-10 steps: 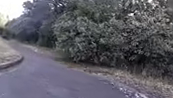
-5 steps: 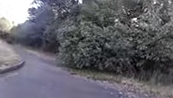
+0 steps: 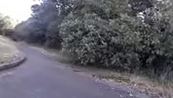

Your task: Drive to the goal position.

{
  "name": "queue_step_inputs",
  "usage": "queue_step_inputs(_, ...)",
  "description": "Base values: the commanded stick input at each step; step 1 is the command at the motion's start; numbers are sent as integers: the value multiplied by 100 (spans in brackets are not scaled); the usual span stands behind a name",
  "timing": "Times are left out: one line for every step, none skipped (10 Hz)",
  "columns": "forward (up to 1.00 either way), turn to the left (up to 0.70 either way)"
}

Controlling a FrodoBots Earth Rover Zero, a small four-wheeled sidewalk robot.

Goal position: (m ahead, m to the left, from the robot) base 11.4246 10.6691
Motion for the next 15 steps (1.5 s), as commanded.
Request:
queue_step_inputs(70,14)
queue_step_inputs(70,14)
queue_step_inputs(70,14)
queue_step_inputs(70,14)
queue_step_inputs(70,14)
queue_step_inputs(70,14)
queue_step_inputs(70,14)
queue_step_inputs(70,14)
queue_step_inputs(70,14)
queue_step_inputs(70,14)
queue_step_inputs(70,14)
queue_step_inputs(70,14)
queue_step_inputs(70,14)
queue_step_inputs(70,14)
queue_step_inputs(70,14)
